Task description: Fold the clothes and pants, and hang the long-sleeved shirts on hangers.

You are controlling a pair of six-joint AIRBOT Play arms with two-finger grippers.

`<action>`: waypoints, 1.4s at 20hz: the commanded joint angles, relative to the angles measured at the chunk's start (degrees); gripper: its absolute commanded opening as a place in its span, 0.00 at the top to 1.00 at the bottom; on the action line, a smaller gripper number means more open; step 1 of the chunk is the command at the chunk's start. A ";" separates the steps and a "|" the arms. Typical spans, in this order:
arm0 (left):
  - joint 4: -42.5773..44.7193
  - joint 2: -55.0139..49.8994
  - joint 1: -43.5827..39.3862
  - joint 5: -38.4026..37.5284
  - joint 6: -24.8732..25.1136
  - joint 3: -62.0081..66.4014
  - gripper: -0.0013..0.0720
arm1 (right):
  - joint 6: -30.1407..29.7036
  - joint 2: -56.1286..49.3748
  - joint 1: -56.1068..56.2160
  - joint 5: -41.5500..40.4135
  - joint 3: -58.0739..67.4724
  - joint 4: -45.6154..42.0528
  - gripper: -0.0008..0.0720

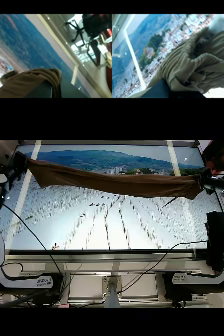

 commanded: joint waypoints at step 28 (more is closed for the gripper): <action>54.16 15.04 10.88 -60.65 -14.99 -25.79 0.96 | -2.45 10.71 -0.20 35.21 -23.82 -36.46 0.95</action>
